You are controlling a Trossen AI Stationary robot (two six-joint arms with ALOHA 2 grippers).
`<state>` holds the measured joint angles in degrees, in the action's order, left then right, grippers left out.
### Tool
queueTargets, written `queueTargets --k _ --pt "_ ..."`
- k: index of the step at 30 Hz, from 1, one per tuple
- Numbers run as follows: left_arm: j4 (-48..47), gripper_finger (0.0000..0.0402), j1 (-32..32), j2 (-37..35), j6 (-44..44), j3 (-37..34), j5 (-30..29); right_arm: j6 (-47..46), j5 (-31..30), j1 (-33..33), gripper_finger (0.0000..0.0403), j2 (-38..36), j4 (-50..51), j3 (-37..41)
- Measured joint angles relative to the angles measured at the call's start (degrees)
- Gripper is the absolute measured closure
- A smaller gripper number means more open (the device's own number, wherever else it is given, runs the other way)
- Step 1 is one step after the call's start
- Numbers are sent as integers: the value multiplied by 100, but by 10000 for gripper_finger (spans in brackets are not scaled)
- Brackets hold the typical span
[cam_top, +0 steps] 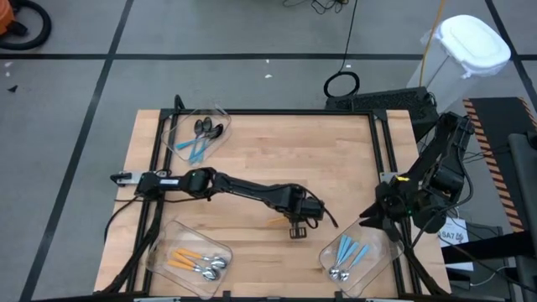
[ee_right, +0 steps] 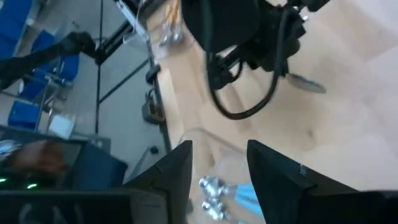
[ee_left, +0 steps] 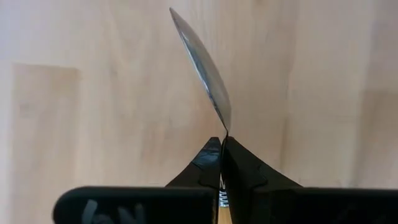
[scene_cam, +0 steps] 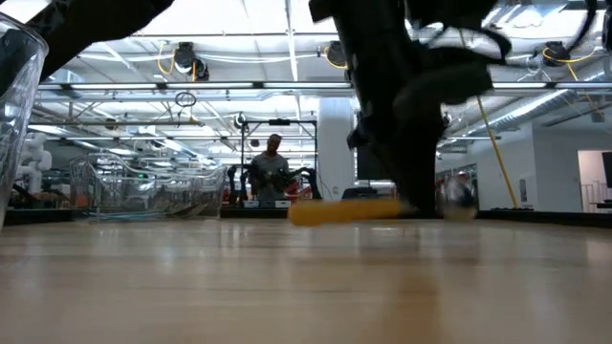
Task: Sort silverware by color (type)
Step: Put the yellow spoon into the bottom left transparent bin
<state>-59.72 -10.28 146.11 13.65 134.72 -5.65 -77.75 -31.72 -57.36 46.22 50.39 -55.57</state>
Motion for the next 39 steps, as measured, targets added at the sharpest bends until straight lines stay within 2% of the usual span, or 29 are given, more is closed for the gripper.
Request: queueTargets --k 6,13,20,25,31,37,39 --pt "-11 393 -24 -635 251 9 14 103 -588 67 253 -11 3 0" --pt "-1 393 -54 -1230 304 11 2 135 -896 361 253 -9 -4 -68" --pt "5 393 -167 -1786 133 20 -159 346 -1117 796 253 21 -45 -677" --pt "-17 392 -336 -2153 -725 24 -766 1624 -1167 992 253 222 -48 -1459" --pt "25 392 -578 -2340 -1859 28 -1985 3264 -1038 1189 253 647 -100 -2496" --pt "-2 392 -809 -2349 -2622 28 -3206 6283 -1017 1239 253 1355 -261 -3290" --pt "-3 392 -867 -2350 -2766 28 -3530 6961 -1086 1247 253 1592 -301 -3446"
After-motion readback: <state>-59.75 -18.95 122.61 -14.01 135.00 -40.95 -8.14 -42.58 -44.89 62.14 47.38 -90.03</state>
